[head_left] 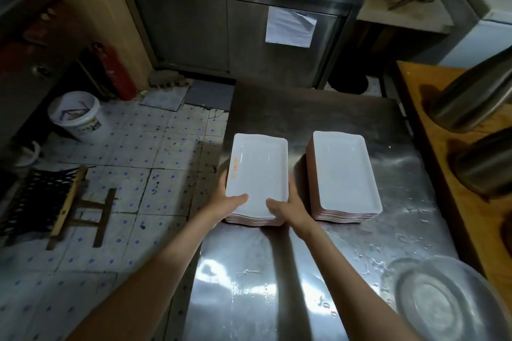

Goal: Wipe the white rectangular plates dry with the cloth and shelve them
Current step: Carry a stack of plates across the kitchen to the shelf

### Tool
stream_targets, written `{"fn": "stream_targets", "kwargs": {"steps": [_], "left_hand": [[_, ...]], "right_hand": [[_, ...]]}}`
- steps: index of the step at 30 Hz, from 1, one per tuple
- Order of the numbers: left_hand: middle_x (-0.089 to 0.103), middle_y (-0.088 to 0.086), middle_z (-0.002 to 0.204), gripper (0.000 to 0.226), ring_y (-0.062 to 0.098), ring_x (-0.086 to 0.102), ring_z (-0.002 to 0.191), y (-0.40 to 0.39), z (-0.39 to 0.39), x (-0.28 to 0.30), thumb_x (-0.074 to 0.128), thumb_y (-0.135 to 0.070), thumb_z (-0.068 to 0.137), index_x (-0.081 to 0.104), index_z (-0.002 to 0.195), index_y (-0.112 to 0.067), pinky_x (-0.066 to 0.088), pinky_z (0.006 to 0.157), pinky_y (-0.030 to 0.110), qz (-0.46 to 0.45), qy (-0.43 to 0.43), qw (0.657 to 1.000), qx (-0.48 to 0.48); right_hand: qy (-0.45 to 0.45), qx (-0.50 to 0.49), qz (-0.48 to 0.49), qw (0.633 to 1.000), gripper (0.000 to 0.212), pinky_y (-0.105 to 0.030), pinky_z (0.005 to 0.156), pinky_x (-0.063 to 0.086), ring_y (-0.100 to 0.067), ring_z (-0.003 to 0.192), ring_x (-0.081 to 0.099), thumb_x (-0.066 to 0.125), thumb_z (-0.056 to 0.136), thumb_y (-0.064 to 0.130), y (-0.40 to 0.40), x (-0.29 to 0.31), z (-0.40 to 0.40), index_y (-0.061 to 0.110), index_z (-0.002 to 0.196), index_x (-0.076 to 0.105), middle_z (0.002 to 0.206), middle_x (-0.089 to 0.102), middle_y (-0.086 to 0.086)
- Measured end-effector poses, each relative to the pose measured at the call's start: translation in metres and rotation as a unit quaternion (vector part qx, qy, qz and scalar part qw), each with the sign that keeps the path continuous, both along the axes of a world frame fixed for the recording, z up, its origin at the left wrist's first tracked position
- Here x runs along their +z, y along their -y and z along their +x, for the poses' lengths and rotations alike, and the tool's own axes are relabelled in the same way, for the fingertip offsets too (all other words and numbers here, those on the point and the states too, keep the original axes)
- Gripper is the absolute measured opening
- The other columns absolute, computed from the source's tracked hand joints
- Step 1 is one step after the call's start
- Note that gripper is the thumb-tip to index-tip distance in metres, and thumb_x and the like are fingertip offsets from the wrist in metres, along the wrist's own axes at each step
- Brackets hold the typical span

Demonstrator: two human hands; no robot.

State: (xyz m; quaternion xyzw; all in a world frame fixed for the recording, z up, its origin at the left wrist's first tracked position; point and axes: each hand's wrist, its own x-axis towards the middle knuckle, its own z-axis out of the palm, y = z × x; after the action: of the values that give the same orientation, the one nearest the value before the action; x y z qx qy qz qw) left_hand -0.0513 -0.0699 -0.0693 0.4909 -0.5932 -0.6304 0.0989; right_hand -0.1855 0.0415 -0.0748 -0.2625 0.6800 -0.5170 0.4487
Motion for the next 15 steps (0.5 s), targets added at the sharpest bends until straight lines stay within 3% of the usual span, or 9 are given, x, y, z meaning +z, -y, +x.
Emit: {"fn": "stream_targets", "kwargs": {"steps": [4,7,10,13,15], "left_hand": [[0.049,0.008,0.138,0.079,0.023,0.052,0.118,0.010,0.001,-0.005,0.068,-0.015,0.086,0.019,0.148,-0.015,0.043,0.098,0.036,0.060,0.016,0.998,0.013],[0.047,0.007,0.140,0.072,0.023,0.052,0.115,0.014,0.002,-0.005,0.063,-0.019,0.090,0.018,0.147,-0.017,0.043,0.093,0.035,0.106,0.014,0.994,0.024],[0.049,0.004,0.140,0.059,0.023,0.051,0.122,0.014,0.001,-0.001,0.058,-0.020,0.093,0.031,0.145,-0.014,0.040,0.094,0.032,0.134,0.011,0.991,0.002],[0.048,0.001,0.141,0.057,0.022,0.049,0.122,0.012,0.000,0.002,0.058,-0.019,0.093,0.031,0.144,-0.017,0.037,0.091,0.031,0.142,0.011,0.990,0.001],[0.046,0.000,0.142,0.062,0.021,0.048,0.120,0.010,0.001,0.002,0.059,-0.015,0.093,0.026,0.145,-0.020,0.037,0.091,0.033,0.134,0.006,0.991,0.007]], "right_hand": [[0.069,-0.037,0.016,0.997,0.073,-0.017,0.061,0.050,-0.009,0.092,0.061,0.061,0.065,0.001,0.005,0.002,0.000,0.028,0.130,0.042,0.105,0.063,0.006],[0.111,-0.046,0.034,0.992,0.066,-0.016,0.058,0.050,-0.008,0.089,0.064,0.056,0.059,0.006,0.008,0.002,0.001,0.031,0.120,0.048,0.101,0.065,0.008],[0.146,-0.042,0.050,0.987,0.078,-0.018,0.050,0.047,-0.014,0.091,0.064,0.057,0.060,0.009,0.009,0.002,0.002,0.029,0.133,0.039,0.108,0.064,0.002],[0.170,-0.047,0.056,0.983,0.072,-0.024,0.059,0.051,-0.018,0.098,0.063,0.059,0.068,0.006,0.009,0.004,0.003,0.032,0.131,0.039,0.116,0.063,0.000],[0.172,-0.045,0.048,0.983,0.073,-0.036,0.074,0.056,-0.024,0.106,0.062,0.059,0.064,0.006,0.006,0.003,0.003,0.034,0.129,0.041,0.121,0.062,-0.003]]}}
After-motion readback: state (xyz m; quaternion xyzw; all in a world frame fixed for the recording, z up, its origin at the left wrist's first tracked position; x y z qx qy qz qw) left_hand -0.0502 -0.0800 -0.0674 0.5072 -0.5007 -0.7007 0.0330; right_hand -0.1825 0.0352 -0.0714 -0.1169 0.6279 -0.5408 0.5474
